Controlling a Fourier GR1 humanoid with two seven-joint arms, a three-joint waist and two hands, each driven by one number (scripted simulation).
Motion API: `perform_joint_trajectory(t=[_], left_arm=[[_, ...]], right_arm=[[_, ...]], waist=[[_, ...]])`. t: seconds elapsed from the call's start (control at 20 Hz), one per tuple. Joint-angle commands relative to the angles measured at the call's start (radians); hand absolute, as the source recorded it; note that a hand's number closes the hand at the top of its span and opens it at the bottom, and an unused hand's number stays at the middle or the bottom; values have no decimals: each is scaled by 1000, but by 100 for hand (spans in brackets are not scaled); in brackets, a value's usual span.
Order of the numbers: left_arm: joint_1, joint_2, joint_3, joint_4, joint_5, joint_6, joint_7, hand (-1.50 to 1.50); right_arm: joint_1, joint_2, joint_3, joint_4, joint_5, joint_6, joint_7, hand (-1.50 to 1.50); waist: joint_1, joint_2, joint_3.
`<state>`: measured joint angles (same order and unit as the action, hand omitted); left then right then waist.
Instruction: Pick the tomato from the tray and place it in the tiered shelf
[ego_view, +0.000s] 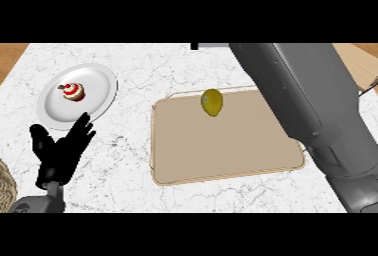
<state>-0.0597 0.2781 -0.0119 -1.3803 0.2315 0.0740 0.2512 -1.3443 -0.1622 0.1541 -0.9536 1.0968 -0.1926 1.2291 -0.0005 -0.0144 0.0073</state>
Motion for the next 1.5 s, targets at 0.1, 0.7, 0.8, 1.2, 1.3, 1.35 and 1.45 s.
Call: perform_joint_trajectory(t=[0.1,0.7,0.8,1.2,1.3,1.35,1.45], left_arm=[[45,5,17,33,26,-34,3,0],[-4,6,11,18,11,-24,76,0],[-6,2,23,42,4,-22,40,0],[34,-18,-7,-55,-15,-6,86,0],[33,-42,-1,31,-27,-18,-4,0],[-31,-58,-8,69,-41,9,28,0],[37,-17,11,16,-11,-49,9,0]], right_arm=[[-143,-75,-118,28,41,115,199,150],[-168,-234,-260,126,77,149,21,150],[-176,-282,-301,129,41,196,-38,150],[-136,-323,-349,234,5,206,-183,150],[-104,-379,-365,227,-7,223,-229,150],[-148,-337,-349,290,27,172,-198,150],[-96,-346,-354,322,36,118,-234,150]], waist=[[0,7,-9],[6,15,-8],[1,14,-8],[16,15,-7],[4,16,-8],[14,22,-8],[24,22,-8]])
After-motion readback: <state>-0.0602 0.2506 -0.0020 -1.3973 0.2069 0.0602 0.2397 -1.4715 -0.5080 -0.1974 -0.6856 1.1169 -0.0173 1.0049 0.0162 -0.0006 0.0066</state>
